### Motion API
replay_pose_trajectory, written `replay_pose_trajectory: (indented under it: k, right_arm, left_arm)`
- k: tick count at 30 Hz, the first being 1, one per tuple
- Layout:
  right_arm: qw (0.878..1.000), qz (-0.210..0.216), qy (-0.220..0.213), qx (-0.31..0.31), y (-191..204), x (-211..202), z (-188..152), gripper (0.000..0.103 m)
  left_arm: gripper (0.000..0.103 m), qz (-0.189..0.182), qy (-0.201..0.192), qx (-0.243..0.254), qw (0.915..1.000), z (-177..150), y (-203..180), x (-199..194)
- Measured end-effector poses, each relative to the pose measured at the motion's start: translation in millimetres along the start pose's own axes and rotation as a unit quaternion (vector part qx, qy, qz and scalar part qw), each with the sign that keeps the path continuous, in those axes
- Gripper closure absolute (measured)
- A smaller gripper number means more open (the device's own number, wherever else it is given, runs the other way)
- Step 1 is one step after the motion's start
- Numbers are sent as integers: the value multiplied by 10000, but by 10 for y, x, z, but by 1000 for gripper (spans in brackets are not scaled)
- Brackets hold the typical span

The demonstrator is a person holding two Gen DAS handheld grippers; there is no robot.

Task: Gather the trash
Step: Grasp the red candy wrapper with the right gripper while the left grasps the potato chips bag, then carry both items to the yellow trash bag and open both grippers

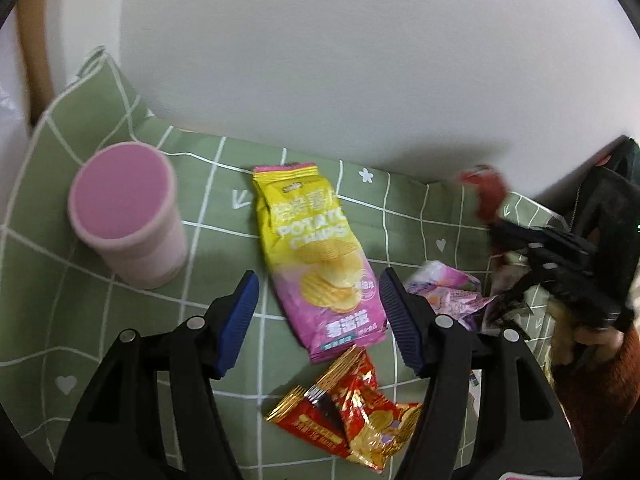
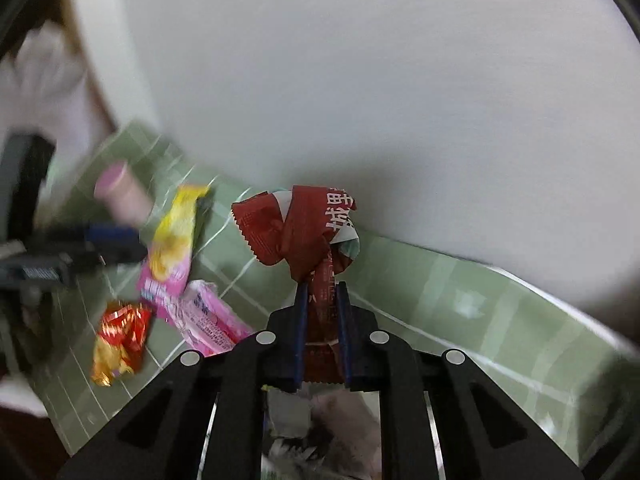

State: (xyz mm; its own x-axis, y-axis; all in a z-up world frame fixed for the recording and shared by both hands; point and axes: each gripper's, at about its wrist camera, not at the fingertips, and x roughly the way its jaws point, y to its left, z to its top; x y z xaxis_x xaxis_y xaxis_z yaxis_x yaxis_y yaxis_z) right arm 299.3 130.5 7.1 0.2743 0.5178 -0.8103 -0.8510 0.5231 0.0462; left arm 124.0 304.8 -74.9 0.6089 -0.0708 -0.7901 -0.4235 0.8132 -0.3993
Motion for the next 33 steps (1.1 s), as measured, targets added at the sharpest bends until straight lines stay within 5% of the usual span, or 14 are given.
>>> replay_pose_trajectory:
  k: [4, 7, 9, 22, 33]
  right_arm:
    - [9969, -359, -270, 647, -167, -386, -223, 89]
    - [9926, -591, -416, 973, -227, -654, -452, 89]
    - [9898, -731, -499, 1118, -188, -809, -598, 89]
    - [9707, -1224, -1054, 1778, -149, -1431, -958, 89]
    - [9459, -1853, -1467, 2225, -315, -2053, -1262, 89]
  left_arm:
    - [48, 240, 130, -65, 9996, 29, -89, 179]
    - [68, 440, 191, -319, 9983, 30, -72, 273]
    - [93, 390, 233, -385, 9982, 30, -74, 287]
    - [97, -275, -682, 311, 9968, 131, -672, -374]
    - [97, -1146, -937, 1311, 9802, 251, -1649, -722]
